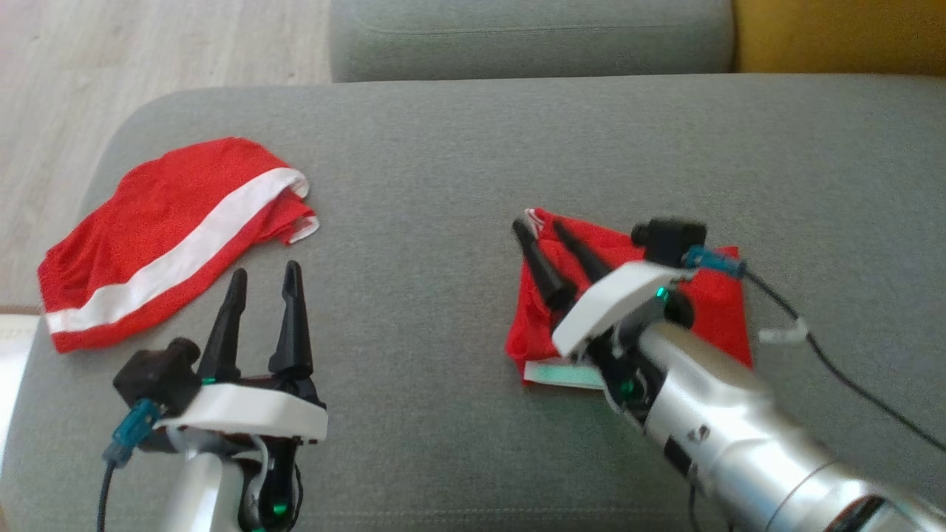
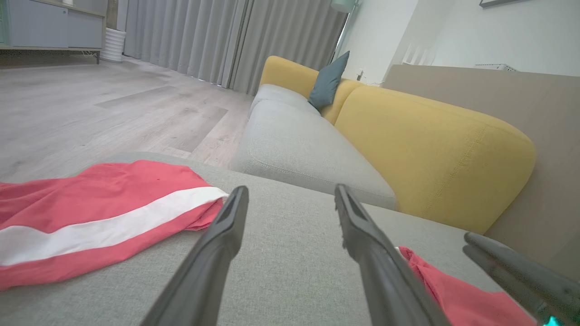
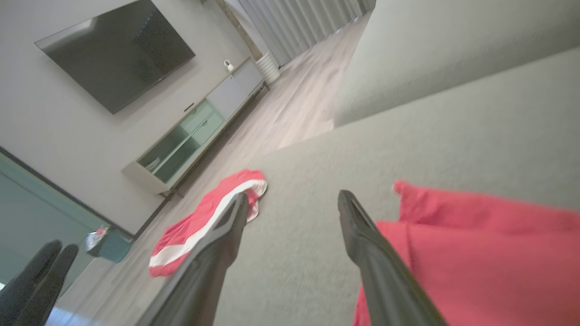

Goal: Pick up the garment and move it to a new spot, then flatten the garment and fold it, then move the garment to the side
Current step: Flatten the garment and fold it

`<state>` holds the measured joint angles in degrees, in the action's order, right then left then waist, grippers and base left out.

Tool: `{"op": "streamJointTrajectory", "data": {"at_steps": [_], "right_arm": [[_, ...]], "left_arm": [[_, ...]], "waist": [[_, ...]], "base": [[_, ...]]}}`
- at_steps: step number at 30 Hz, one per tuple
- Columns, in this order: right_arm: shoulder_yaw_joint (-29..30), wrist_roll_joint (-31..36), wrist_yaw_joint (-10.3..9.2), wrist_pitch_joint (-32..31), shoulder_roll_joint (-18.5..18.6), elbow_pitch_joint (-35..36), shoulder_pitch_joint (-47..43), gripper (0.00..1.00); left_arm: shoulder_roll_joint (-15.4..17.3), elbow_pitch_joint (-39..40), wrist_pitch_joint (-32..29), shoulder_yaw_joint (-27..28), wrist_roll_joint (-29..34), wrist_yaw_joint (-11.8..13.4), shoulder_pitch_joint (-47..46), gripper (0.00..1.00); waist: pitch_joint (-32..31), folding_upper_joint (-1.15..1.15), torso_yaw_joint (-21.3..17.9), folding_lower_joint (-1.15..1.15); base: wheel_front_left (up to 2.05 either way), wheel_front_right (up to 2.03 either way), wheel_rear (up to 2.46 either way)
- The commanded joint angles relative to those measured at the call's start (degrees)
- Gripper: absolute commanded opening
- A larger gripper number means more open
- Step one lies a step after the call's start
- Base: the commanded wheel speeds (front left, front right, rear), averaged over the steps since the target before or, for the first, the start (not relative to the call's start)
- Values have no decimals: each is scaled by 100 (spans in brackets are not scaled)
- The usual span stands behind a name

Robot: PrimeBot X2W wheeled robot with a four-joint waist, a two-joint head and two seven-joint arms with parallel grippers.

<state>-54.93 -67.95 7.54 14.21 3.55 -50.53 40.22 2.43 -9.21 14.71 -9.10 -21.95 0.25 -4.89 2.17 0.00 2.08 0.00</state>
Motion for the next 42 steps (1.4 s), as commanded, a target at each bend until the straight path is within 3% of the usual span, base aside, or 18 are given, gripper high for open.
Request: {"op": "streamJointTrajectory", "data": {"at_steps": [1, 7, 8, 9, 14, 19, 25, 29, 42], "right_arm": [[207, 307, -5, 78, -68, 63, 222, 100], [1777, 2486, -5, 78, -68, 23, 332, 100], [1777, 2486, -5, 78, -68, 23, 332, 100], [2135, 2932, -5, 78, -68, 111, 268, 100], [3806, 4932, -5, 78, 6, 1079, -521, 100], [4908, 6107, -5, 78, -18, 2067, -1461, 100], [5464, 6610, -5, 78, -61, 2888, -2302, 100], [5521, 6369, -5, 78, -65, 3153, -2716, 100], [5585, 6088, -5, 57, -67, 3054, -2892, 100]], "left_arm": [[44, 237, 29, 206, -32, 17, -235, 100], [44, 421, 29, 241, -44, 26, -294, 100], [44, 421, 29, 241, -44, 26, -294, 100], [44, 453, 29, 243, -43, 21, -308, 100], [44, 593, 29, 199, -25, -6, -377, 100], [44, 661, 29, 129, 42, -42, -408, 100], [44, 756, 29, 54, 124, -122, -335, 100], [44, 791, 29, -32, 303, -220, -234, 100], [44, 743, 29, -104, 378, -316, -182, 100]], "waist": [[4, 0, -96, 0], [-2, 0, -338, 0], [-2, 0, -338, 0], [-3, 0, -376, 0], [-8, 0, -507, 0], [-1, 0, -579, 0], [35, 0, -639, 0], [52, 0, -670, 0], [256, 0, -640, 0]], "base": [[0, 0, 0], [0, 0, 0], [0, 0, 0], [0, 0, 0], [0, 0, 0], [0, 0, 0], [0, 0, 0], [0, 0, 0], [0, 0, 0]]}}
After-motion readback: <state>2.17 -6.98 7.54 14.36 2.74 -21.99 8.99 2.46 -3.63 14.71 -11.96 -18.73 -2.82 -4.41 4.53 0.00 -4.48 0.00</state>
